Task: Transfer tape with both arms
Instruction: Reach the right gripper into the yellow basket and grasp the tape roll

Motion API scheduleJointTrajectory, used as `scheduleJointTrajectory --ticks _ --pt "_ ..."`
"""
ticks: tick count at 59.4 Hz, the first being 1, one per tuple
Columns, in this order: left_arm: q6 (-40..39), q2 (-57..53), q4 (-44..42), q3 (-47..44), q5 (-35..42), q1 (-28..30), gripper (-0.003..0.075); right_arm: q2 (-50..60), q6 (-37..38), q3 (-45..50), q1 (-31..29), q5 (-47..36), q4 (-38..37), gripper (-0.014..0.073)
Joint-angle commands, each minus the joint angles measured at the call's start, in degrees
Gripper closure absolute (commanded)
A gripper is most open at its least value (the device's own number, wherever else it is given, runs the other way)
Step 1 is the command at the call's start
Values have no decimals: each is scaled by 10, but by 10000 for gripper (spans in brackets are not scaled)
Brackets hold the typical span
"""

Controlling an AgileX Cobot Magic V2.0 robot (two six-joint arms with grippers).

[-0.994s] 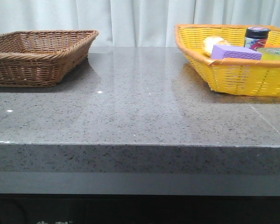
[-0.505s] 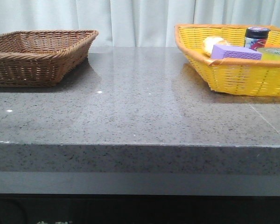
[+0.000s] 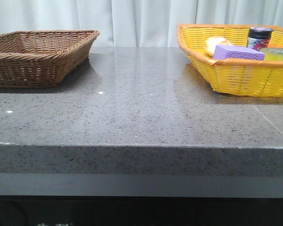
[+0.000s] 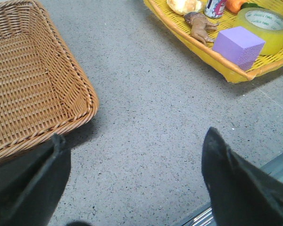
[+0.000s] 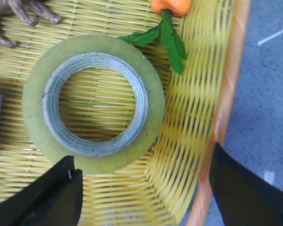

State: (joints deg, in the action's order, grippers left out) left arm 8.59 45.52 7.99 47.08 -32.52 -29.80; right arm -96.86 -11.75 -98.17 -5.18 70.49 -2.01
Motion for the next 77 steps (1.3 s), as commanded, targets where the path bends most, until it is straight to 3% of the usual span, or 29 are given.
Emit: scheduleJointTrajectory --ticks 1,28,56,77 --pt "-1 -4 4 20 40 -5 155 -11 -24 -41 -4 -1 11 22" --pt "-1 -4 4 20 40 -5 155 -133 -63 -110 -4 -9 20 32" --pt "-1 -4 4 20 40 -5 155 -159 -69 -120 -4 2 27 394" --pt "-1 -4 2 20 40 -5 155 -104 -69 -138 -4 10 27 419"
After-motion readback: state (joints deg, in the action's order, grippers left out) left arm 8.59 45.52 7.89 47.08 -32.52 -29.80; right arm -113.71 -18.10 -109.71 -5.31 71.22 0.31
